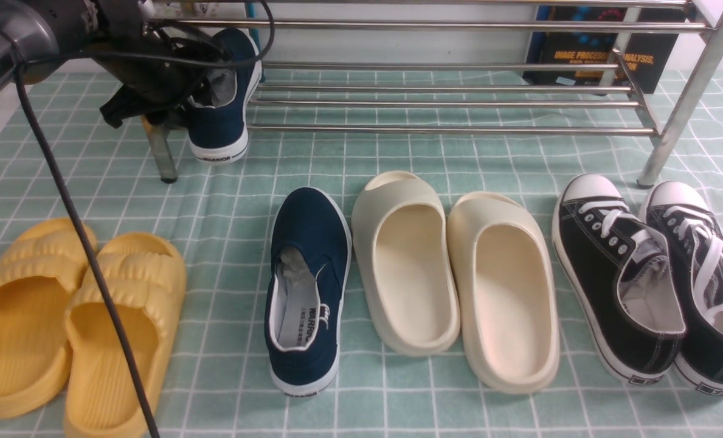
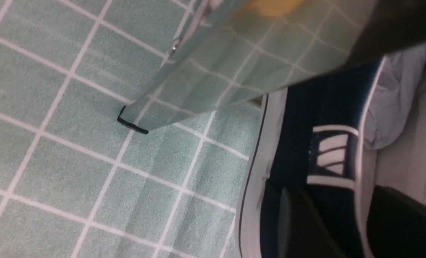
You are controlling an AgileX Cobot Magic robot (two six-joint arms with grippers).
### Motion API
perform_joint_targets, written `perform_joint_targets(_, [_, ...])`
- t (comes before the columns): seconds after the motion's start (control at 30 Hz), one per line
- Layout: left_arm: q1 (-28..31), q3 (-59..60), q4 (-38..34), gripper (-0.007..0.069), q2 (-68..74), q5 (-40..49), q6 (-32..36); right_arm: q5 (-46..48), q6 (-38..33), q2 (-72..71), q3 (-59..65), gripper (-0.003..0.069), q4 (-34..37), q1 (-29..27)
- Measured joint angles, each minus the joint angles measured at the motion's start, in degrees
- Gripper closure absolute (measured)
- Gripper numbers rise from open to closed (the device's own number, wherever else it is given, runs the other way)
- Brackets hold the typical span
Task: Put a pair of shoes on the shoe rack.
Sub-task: Use the left arm to put a shoe into the shoe rack
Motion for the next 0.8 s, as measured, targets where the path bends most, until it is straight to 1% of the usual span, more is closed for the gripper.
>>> perform_joint_targets(0.2, [0.0,0.0,-0.1,0.0336,-3.6,4.1,4.6,0.0,0.0,0.0,0.0,0.042,0.0,0.0])
perform_joint_targets(0.33, [-0.1,0.0,0.4,0.0338,-5.4,6.6,6.3,0.0,0.0,0.0,0.0,0.042,0.0,0.0])
perform_joint_targets(0.47, [-0.1,0.0,3.5,0.0384,-8.0,11.4,8.1,0.0,0.0,0.0,0.0,0.042,0.0,0.0])
perform_joint_targets(0.53, [-0.1,0.1,4.7,0.0447,-9.9,16.0,11.4,0.0,0.0,0.0,0.0,0.042,0.0,0.0])
perform_joint_targets(0.63, [-0.5,2.2,5.2,0.0531,-12.1,18.9,14.5,0.0,0.0,0.0,0.0,0.042,0.0,0.0])
perform_joint_targets(0.7, [-1.2,4.7,5.3,0.0586,-13.3,19.3,15.8,0.0,0.0,0.0,0.0,0.042,0.0,0.0])
perform_joint_targets(0.77, [-2.3,8.0,5.3,0.0638,-13.4,17.8,16.4,0.0,0.0,0.0,0.0,0.042,0.0,0.0])
perform_joint_targets(0.8, [-2.7,9.7,5.2,0.0638,-13.1,16.6,16.6,0.0,0.0,0.0,0.0,0.042,0.0,0.0])
